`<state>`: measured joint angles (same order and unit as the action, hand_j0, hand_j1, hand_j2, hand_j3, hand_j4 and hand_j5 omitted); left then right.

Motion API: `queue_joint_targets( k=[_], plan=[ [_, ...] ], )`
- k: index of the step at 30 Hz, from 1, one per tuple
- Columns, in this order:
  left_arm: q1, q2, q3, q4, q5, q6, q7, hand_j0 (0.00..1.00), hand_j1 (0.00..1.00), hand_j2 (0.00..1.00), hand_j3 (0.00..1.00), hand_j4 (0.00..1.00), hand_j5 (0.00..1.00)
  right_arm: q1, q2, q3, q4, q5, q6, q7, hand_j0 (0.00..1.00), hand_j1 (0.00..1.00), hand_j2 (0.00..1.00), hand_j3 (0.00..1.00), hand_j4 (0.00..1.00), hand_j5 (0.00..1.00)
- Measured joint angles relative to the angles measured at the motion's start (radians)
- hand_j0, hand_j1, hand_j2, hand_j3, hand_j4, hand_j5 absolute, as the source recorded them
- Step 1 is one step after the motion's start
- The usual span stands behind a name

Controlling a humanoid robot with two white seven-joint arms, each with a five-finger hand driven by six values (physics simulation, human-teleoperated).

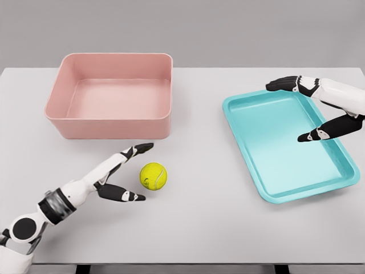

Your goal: Put the tennis from the blue tray into the pink basket with both arms

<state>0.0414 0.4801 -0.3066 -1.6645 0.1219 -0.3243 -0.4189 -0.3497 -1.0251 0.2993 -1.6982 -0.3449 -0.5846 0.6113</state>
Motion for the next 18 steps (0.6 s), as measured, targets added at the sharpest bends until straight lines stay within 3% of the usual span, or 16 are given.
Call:
queue_joint_targets(
  k=[18],
  plan=[
    [-0.028,-0.064,-0.030,0.055,-0.056,0.000,0.000,1.00,1.00,1.00,1.00,1.00,1.00,0.000,-0.002,0.000,0.000,0.000,-0.001,0.000,1.00,1.00,1.00,1.00,1.00,1.00]
  ],
)
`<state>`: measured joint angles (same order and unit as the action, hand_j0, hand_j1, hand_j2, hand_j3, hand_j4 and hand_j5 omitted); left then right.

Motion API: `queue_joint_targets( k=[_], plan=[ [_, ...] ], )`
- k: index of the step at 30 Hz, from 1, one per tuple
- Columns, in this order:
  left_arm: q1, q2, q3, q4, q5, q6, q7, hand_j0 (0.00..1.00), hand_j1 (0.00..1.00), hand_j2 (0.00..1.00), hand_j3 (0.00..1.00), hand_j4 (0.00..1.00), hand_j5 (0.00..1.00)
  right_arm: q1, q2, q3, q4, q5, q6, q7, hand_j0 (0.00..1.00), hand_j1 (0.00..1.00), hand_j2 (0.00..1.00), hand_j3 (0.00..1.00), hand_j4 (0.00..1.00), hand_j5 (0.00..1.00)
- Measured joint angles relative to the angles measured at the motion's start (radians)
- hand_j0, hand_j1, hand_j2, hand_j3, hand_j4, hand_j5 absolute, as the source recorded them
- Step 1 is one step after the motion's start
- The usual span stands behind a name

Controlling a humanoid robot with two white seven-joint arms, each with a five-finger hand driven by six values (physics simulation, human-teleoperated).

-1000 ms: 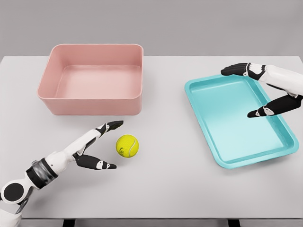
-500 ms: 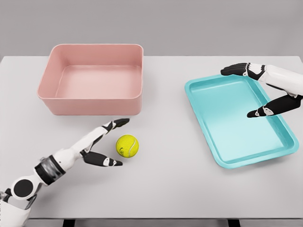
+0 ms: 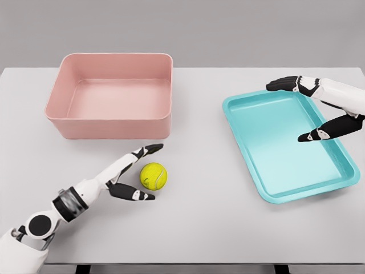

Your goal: Put the tennis from the blue tray into the pink basket with both arms

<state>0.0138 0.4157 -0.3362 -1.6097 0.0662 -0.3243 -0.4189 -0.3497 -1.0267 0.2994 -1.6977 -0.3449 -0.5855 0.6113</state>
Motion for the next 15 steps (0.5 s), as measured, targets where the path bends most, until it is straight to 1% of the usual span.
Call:
queue_joint_targets(
  k=[7,13,15],
  plan=[
    [-0.002,-0.010,-0.008,0.007,-0.014,-0.003,0.000,0.88,0.88,0.88,0.88,0.88,0.88,0.000,0.002,0.000,0.000,0.000,0.000,0.000,1.00,1.00,1.00,1.00,1.00,1.00],
    [-0.002,-0.011,-0.008,0.010,-0.018,-0.005,0.000,0.85,0.85,0.85,0.85,0.85,0.85,0.000,0.000,0.000,0.000,0.000,0.000,0.000,1.00,1.00,1.00,1.00,1.00,1.00],
    [-0.002,-0.011,-0.008,0.010,-0.018,-0.005,0.000,0.82,0.82,0.82,0.82,0.82,0.82,-0.002,-0.001,0.000,0.000,0.000,0.000,0.000,1.00,1.00,1.00,1.00,1.00,1.00]
  ],
)
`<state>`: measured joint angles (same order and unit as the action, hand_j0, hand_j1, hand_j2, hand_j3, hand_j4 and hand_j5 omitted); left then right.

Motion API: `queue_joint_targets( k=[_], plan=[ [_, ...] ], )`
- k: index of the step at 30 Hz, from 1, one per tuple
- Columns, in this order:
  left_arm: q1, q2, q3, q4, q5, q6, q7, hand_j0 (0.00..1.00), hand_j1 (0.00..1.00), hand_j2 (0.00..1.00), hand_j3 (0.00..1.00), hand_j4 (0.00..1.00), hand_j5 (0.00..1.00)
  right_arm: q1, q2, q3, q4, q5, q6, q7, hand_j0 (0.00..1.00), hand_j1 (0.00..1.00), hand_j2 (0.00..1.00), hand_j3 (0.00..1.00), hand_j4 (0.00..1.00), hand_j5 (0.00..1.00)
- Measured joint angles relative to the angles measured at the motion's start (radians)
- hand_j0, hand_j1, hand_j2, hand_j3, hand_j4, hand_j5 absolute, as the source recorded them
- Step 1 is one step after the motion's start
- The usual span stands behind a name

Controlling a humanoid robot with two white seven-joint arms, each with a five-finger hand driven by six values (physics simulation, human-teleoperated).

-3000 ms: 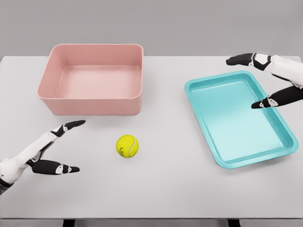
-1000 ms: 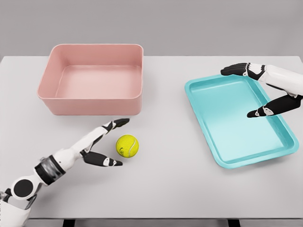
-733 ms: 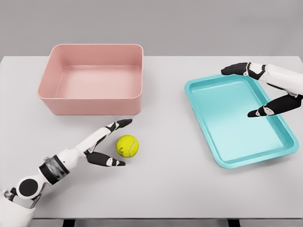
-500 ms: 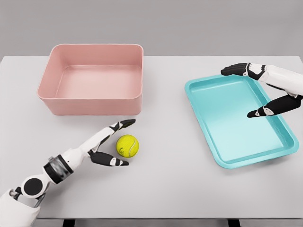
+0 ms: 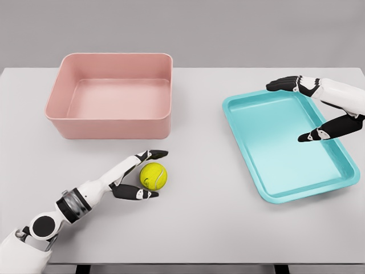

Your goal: Put the tennis from the blue tray into the pink basket with both arms

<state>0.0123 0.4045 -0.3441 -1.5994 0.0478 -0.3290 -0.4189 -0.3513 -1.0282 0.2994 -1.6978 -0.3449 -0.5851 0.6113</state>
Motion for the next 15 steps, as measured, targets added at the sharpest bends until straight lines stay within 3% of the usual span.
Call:
queue_joint_targets(
  k=[6,15],
  plan=[
    [0.005,0.000,0.001,-0.001,0.001,-0.002,0.000,0.67,0.67,0.67,0.67,0.67,0.67,0.000,-0.001,-0.001,0.000,0.000,0.000,0.000,1.00,1.00,1.00,1.00,1.00,1.00],
    [0.005,0.000,0.004,-0.001,0.002,-0.001,0.000,0.56,0.56,0.56,0.56,0.56,0.56,-0.003,-0.007,-0.002,0.001,0.000,-0.001,0.000,1.00,1.00,1.00,1.00,1.00,1.00]
  ],
)
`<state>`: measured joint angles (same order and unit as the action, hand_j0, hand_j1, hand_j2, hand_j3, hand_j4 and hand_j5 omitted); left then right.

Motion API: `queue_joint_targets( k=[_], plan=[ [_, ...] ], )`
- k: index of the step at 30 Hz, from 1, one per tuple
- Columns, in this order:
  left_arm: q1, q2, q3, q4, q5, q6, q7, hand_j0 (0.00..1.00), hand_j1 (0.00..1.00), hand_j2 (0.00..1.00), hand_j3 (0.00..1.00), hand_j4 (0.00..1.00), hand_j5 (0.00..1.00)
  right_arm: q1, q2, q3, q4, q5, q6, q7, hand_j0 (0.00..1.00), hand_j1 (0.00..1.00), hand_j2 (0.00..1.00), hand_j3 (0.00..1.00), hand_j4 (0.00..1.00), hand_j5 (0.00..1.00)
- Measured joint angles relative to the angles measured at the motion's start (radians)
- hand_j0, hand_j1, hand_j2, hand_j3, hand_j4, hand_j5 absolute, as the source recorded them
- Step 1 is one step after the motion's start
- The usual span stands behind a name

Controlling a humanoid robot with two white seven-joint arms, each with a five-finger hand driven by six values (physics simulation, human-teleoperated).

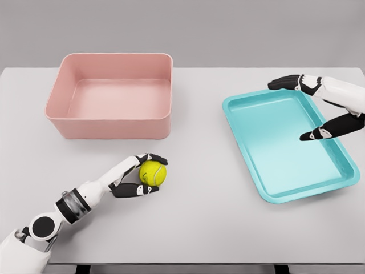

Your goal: Put the tennis from the blue tray into the pink basket with both arms

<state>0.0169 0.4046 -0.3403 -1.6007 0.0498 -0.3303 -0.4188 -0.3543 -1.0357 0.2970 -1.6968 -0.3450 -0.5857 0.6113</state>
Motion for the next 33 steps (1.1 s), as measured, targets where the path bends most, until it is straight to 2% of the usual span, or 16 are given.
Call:
queue_joint_targets(
  k=[7,14,21,33],
  plan=[
    [-0.003,0.005,0.011,-0.017,0.008,0.000,0.000,0.52,0.52,0.52,0.52,0.52,0.52,0.000,0.004,0.001,0.000,0.000,0.012,0.000,1.00,1.00,1.00,1.00,1.00,1.00],
    [0.003,0.015,0.041,-0.109,0.021,-0.009,-0.001,0.51,0.51,0.51,0.51,0.51,0.51,-0.009,0.010,0.001,0.000,0.000,0.030,0.000,1.00,1.00,1.00,1.00,1.00,1.00],
    [-0.009,0.013,0.057,-0.145,0.033,-0.036,0.000,0.49,0.49,0.49,0.49,0.49,0.49,-0.009,0.008,0.001,0.000,0.000,0.030,0.000,1.00,1.00,1.00,1.00,1.00,1.00],
    [-0.118,0.012,0.075,-0.160,0.087,-0.064,0.000,0.47,0.47,0.47,0.47,0.47,0.47,-0.002,0.012,0.001,0.000,0.000,0.030,0.000,1.00,1.00,1.00,1.00,1.00,1.00]
  ],
)
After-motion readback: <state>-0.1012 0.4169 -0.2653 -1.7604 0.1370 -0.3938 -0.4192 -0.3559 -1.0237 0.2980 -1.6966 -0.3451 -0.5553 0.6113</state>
